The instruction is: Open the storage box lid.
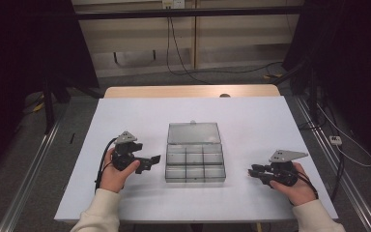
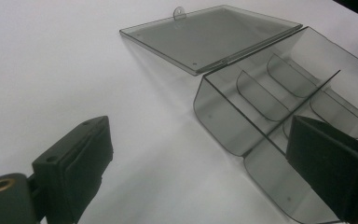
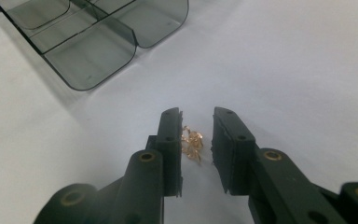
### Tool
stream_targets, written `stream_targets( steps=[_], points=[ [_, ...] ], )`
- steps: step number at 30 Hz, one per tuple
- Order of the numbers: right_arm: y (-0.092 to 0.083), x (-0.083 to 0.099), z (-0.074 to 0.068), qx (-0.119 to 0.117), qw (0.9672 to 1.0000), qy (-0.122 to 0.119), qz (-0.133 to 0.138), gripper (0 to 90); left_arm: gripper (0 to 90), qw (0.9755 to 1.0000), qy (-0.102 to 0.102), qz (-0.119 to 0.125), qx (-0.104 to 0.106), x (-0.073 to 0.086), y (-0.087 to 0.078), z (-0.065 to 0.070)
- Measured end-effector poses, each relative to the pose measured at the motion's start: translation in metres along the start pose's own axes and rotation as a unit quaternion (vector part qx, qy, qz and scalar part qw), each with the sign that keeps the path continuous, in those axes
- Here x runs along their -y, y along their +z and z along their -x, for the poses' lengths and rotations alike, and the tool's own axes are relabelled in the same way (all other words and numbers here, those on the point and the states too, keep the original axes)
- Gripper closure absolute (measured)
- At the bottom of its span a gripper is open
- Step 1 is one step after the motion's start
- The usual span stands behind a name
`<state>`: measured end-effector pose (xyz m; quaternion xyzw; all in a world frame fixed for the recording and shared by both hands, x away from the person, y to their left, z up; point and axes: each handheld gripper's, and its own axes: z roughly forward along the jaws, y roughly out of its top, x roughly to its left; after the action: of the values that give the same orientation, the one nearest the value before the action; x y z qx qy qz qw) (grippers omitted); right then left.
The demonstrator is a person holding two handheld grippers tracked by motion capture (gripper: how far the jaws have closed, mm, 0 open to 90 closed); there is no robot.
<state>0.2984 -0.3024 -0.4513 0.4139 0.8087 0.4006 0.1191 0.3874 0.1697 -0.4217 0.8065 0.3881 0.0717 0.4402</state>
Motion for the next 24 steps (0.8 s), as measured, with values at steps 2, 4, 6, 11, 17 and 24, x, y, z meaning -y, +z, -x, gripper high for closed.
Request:
stream_targets(
  steps=[2, 4, 6, 11, 17, 24],
  points=[
    [0.001, 0.001, -0.001, -0.002, 1.0000, -0.004, -0.008, 74.1, 7.3, 1.0000, -0.001, 0.003, 0.001, 0.001, -0.001, 0.000],
    [0.002, 0.001, -0.002, -0.005, 0.9999, -0.007, -0.009, 75.1, 7.3, 1.0000, 0.002, 0.000, 0.001, 0.001, -0.001, 0.000],
    [0.003, 0.001, -0.003, -0.007, 0.9998, -0.011, -0.012, 78.9, 7.4, 1.0000, 0.000, -0.001, 0.000, 0.002, -0.001, 0.000],
    [0.004, 0.000, -0.004, -0.017, 0.9995, -0.021, -0.013, 84.5, 7.4, 1.0000, 0.002, -0.002, -0.001, 0.003, -0.002, -0.001],
    [0.008, 0.000, -0.007, -0.027, 0.9993, -0.023, -0.015, 84.8, 7.5, 1.0000, 0.003, -0.008, -0.006, 0.005, -0.003, -0.002],
    [0.014, -0.001, -0.012, -0.031, 0.9989, -0.028, -0.020, 84.1, 7.6, 0.9999, 0.000, -0.008, -0.008, 0.007, -0.004, -0.002]
  ],
)
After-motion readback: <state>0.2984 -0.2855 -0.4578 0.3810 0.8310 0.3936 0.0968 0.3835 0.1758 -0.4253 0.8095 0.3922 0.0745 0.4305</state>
